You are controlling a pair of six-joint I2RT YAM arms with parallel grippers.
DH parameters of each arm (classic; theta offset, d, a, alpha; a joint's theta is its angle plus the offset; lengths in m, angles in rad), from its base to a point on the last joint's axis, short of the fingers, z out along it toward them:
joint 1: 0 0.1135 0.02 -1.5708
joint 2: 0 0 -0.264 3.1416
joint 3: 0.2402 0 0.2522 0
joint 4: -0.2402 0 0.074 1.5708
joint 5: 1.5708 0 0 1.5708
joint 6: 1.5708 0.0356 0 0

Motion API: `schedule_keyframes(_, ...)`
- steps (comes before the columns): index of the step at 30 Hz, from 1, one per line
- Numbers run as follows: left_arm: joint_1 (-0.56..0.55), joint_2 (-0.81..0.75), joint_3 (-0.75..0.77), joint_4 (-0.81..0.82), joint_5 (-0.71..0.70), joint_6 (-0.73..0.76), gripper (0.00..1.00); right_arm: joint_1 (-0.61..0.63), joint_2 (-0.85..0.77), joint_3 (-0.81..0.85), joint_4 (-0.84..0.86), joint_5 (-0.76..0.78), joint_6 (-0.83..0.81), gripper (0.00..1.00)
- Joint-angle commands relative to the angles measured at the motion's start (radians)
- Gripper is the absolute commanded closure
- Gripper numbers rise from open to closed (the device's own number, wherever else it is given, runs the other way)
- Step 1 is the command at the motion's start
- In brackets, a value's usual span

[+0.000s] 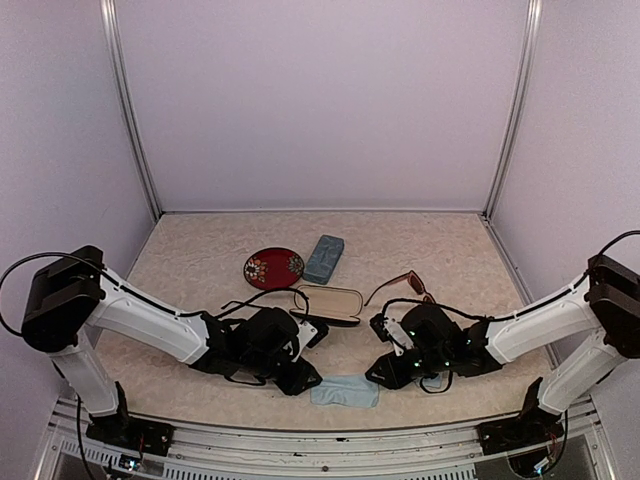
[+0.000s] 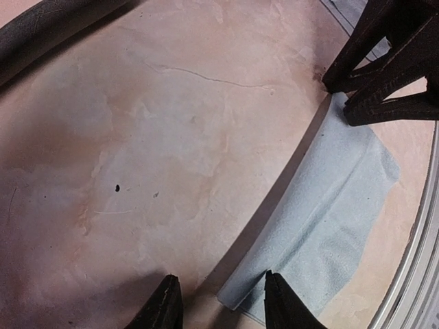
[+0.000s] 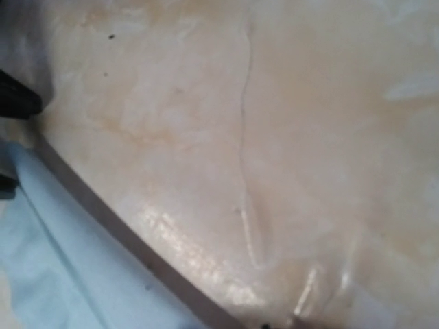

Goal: Organize the sunglasses
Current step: Pick up the folded cleaning cloth from the center of the board.

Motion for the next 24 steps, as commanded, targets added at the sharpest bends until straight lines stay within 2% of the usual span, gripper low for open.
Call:
schedule_keyframes(1, 0.01, 0.026, -0.008, 0.031, 0.019, 0.01, 0.61, -0.007, 0.028, -0.022, -0.016, -0.041, -0.006, 0.75)
schedule_keyframes(6, 0.016, 0.034, -0.009, 0.042, 0.019, 0.012, 0.66, -0.011, 0.024, -0.023, -0.015, -0.042, -0.009, 0.77)
schedule_keyframes(16, 0.018, 0.037, -0.005, 0.053, 0.043, 0.014, 0.82, -0.013, 0.025, -0.018, -0.009, -0.046, -0.015, 0.83)
schedule_keyframes(24, 0.018, 0.039, -0.004, 0.065, 0.058, 0.013, 0.89, -0.016, 0.031, -0.005, -0.014, -0.05, -0.028, 0.87)
